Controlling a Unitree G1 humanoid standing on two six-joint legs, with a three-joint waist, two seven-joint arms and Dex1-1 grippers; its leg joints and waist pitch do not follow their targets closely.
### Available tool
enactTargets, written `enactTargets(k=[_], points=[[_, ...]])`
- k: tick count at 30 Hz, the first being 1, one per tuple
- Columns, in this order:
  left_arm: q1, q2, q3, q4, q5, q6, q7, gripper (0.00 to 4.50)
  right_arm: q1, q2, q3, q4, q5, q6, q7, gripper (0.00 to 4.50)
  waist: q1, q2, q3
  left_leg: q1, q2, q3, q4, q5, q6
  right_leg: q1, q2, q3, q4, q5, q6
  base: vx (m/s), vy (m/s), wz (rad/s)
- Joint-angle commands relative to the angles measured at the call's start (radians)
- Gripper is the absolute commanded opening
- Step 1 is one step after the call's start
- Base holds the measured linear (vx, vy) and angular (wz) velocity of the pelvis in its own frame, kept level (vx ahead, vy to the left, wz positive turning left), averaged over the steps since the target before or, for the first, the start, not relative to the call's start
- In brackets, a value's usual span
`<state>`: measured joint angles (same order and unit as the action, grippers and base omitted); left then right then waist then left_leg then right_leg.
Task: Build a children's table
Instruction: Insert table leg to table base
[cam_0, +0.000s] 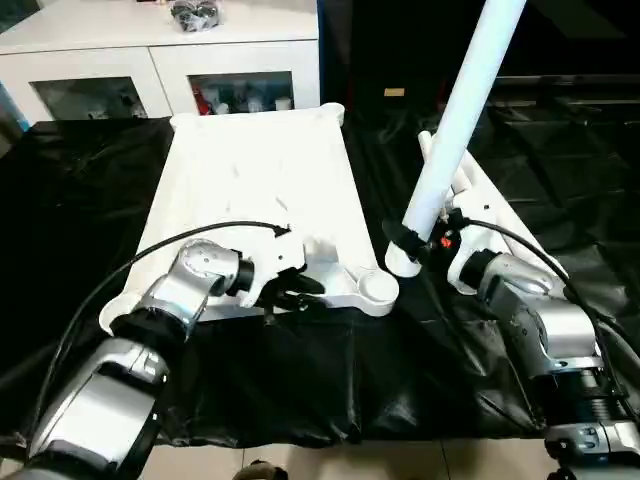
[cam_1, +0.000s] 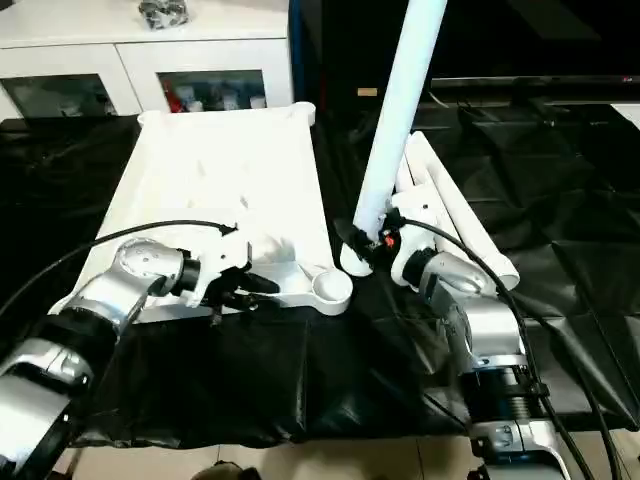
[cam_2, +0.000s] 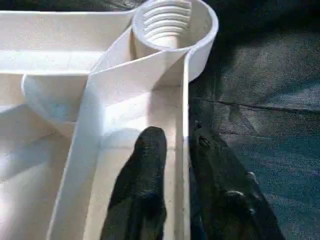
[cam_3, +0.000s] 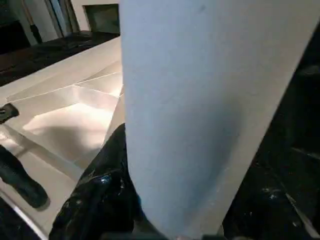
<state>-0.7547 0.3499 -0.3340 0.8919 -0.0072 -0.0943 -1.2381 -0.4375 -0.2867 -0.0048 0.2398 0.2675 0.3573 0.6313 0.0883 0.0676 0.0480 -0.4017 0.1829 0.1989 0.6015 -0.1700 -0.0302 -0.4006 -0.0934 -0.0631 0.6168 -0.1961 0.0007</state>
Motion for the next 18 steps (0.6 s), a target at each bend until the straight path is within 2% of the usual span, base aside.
enactTargets(k=[1, 3, 6, 7, 8, 9, 12, 16, 17, 18], points=[[-0.007, 0.007, 0.010, 0.010, -0.009, 0.002, -0.024, 0.68, -0.014, 0.002, 0.026, -0.019, 0.014, 0.013, 0.037, 1.88, 0.000, -0.009, -0.078, 0.031, 0.044, -0.021, -0.064, -0.176, 0.034, 0.051, -0.058, 0.036, -0.059, -0.033, -0.269, 0.000, 0.000, 0.00], [-0.005, 0.008, 0.010, 0.009, -0.010, 0.005, -0.031, 0.49, -0.014, 0.000, 0.033, -0.020, 0.015, 0.018, 0.047, 1.88, 0.002, -0.005, -0.078, 0.031, 0.045, -0.022, -0.064, -0.169, 0.038, 0.051, -0.059, 0.037, -0.057, -0.033, -0.269, 0.000, 0.000, 0.00], [-0.002, 0.008, 0.011, 0.011, -0.012, 0.007, -0.040, 0.29, -0.018, -0.004, 0.053, -0.018, 0.013, 0.029, 0.074, 1.88, 0.002, -0.004, -0.078, 0.031, 0.046, -0.023, -0.064, -0.167, 0.039, 0.050, -0.058, 0.036, -0.056, -0.027, -0.271, 0.000, 0.000, 0.00], [-0.001, 0.008, 0.011, 0.014, -0.011, 0.005, -0.040, 0.24, -0.019, -0.007, 0.061, -0.017, 0.012, 0.034, 0.084, 1.88, 0.002, -0.008, -0.078, 0.030, 0.046, -0.022, -0.064, -0.165, 0.042, 0.051, -0.059, 0.036, -0.055, -0.027, -0.272, 0.000, 0.000, 0.00], [0.002, 0.010, 0.002, 0.024, 0.007, -0.014, -0.031, 0.16, -0.029, -0.008, 0.074, -0.008, 0.011, 0.043, 0.102, 1.88, 0.003, -0.007, -0.078, 0.030, 0.046, -0.022, -0.063, -0.163, 0.044, 0.051, -0.059, 0.036, -0.056, -0.031, -0.271, 0.000, 0.000, 0.00], [0.004, 0.010, 0.000, 0.028, 0.018, -0.024, -0.027, 0.06, -0.033, -0.007, 0.078, -0.003, 0.011, 0.048, 0.109, 1.88, 0.003, -0.011, -0.078, 0.030, 0.046, -0.022, -0.063, -0.160, 0.047, 0.051, -0.060, 0.037, -0.056, -0.034, -0.271, 0.000, 0.000, 0.00], [0.008, 0.009, -0.003, 0.030, 0.032, -0.032, -0.019, 0.02, -0.043, -0.008, 0.086, 0.014, 0.004, 0.044, 0.120, 1.88, 0.003, -0.009, -0.078, 0.031, 0.047, -0.021, -0.063, -0.159, 0.044, 0.048, -0.059, 0.037, -0.057, -0.039, -0.268, 0.000, 0.000, 0.00], [0.011, 0.005, 0.001, 0.028, 0.030, -0.025, -0.022, 0.00, -0.062, -0.007, 0.102, 0.052, -0.013, 0.051, 0.128, 1.88, 0.002, -0.011, -0.078, 0.031, 0.046, -0.022, -0.063, -0.156, 0.041, 0.049, -0.061, 0.037, -0.056, -0.040, -0.269, 0.000, 0.000, 0.00], [0.013, 0.002, 0.003, 0.025, 0.029, -0.021, -0.022, 0.00, -0.069, -0.009, 0.115, 0.073, -0.022, 0.054, 0.139, 1.88, 0.001, -0.017, -0.077, 0.031, 0.046, -0.020, -0.064, -0.161, 0.040, 0.048, -0.059, 0.037, -0.058, -0.051, -0.268, 0.000, 0.000, 0.00], [0.014, 0.000, 0.004, 0.023, 0.028, -0.018, -0.021, 0.00, -0.074, -0.011, 0.123, 0.086, -0.027, 0.056, 0.148, 1.88, 0.002, -0.015, -0.077, 0.031, 0.046, -0.021, -0.063, -0.162, 0.039, 0.049, -0.061, 0.038, -0.056, -0.055, -0.270, 0.000, 0.000, 0.00]])
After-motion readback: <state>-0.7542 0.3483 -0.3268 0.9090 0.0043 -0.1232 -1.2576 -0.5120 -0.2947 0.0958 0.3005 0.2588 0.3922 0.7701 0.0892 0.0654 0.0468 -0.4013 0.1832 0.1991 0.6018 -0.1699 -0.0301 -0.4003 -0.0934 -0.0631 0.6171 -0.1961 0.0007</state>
